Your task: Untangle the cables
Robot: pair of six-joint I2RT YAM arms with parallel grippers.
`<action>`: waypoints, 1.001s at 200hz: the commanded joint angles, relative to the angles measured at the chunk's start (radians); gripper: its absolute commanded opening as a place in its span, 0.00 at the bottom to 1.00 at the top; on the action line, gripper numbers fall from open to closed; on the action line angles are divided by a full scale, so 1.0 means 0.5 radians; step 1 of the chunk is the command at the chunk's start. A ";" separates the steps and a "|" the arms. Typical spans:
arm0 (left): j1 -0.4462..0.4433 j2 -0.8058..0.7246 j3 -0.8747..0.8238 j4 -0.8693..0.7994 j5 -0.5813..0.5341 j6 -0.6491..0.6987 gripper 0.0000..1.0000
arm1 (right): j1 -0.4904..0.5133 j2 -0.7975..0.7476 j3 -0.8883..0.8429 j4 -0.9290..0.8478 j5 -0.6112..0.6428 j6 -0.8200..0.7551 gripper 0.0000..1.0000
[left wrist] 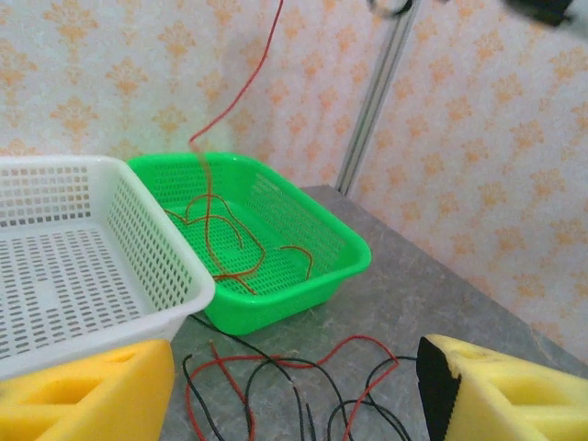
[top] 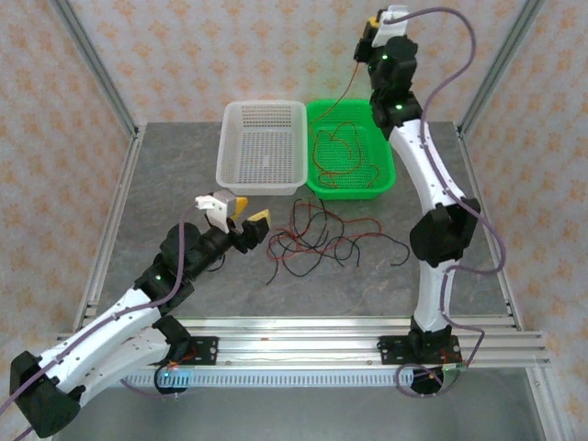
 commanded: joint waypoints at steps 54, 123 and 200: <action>-0.009 -0.180 0.082 -0.254 -0.146 -0.026 0.67 | 0.004 0.050 -0.964 0.315 0.078 0.254 0.00; -0.009 -0.112 0.207 -0.355 -0.147 -0.125 0.63 | 0.006 0.235 -0.918 -0.134 0.106 0.195 0.00; -0.009 0.067 0.410 -0.673 -0.152 -0.285 0.62 | 0.006 0.788 0.158 -1.446 0.155 0.473 0.24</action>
